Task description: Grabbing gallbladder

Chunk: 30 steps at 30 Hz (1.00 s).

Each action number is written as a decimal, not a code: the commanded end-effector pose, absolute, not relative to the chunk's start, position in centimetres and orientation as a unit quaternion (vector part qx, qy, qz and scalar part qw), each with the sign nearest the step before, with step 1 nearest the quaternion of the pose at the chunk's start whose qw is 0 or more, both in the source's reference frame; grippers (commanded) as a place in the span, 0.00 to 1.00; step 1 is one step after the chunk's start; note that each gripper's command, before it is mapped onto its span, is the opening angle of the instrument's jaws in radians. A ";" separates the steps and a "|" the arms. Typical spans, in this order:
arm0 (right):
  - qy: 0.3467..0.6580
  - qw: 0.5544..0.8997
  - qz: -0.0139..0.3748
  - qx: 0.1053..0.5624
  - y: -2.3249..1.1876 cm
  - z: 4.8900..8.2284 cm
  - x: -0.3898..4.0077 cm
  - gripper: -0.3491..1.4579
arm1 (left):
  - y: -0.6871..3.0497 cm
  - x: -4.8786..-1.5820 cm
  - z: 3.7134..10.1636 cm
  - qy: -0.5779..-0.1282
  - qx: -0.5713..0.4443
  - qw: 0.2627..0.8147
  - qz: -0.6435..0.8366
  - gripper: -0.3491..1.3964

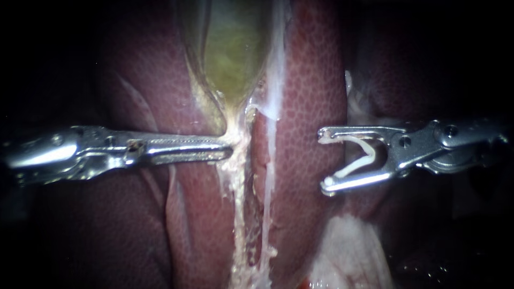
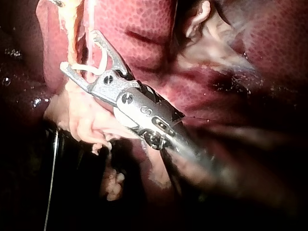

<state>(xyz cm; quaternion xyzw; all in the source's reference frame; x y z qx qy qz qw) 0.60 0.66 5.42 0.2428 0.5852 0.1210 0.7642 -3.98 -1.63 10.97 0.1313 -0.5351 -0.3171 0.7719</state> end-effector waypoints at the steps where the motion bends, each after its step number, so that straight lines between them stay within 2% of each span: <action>1: 0.585 0.764 0.121 0.243 0.66 5.42 0.59 0.52 | -1.63 -3.97 10.96 -0.533 0.134 0.774 -0.316 0.00; 12: 0.585 0.764 0.121 0.243 0.66 5.42 0.59 0.52 | -1.58 -3.90 10.81 -0.531 0.139 0.772 -0.320 0.00; 23: 0.585 0.764 0.121 0.243 0.66 5.42 0.59 0.52 | -1.22 -3.40 10.19 -0.538 0.134 0.758 -0.345 0.00; 30: 0.585 0.764 0.121 0.243 0.66 5.42 0.60 0.52 | -1.13 -3.26 10.06 -0.542 0.125 0.755 -0.346 0.00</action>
